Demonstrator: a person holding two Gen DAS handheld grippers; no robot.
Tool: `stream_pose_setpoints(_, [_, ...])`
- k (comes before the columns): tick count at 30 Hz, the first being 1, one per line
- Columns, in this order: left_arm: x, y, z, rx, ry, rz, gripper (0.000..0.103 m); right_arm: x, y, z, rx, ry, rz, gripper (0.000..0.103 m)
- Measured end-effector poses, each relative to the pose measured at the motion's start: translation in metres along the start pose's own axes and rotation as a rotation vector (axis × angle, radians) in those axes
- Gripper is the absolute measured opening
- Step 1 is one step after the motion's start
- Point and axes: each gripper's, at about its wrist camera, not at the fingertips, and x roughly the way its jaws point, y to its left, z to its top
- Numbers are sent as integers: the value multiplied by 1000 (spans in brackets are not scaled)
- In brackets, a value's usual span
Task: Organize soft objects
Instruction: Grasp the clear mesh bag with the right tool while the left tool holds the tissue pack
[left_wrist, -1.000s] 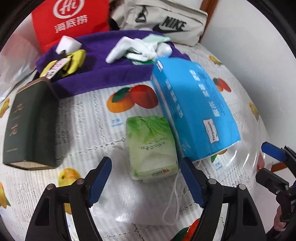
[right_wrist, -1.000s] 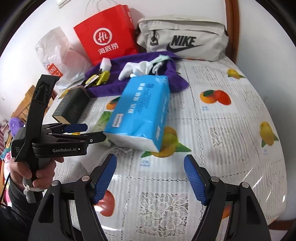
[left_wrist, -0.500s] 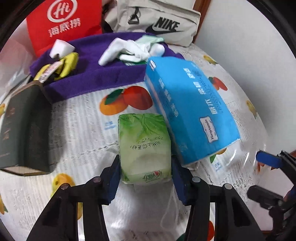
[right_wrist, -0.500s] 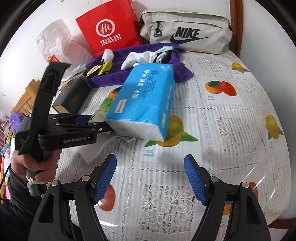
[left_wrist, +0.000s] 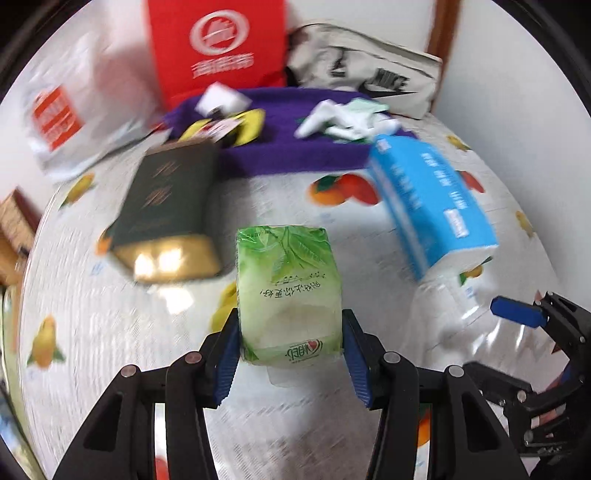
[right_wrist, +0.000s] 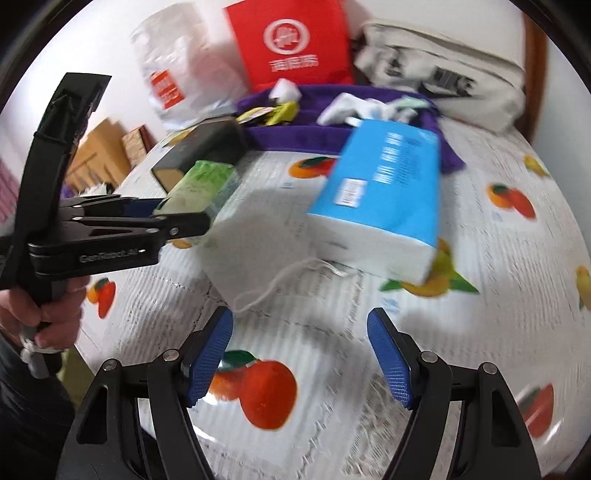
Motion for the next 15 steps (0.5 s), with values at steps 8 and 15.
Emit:
stream_pose_setpoints(8, [1, 52, -31, -124, 25, 61, 50, 27, 34, 12, -79, -20, 52, 82])
stream_pose_setpoints(15, [4, 69, -37, -190, 31, 30, 51, 54, 51, 27, -143, -10, 43, 86])
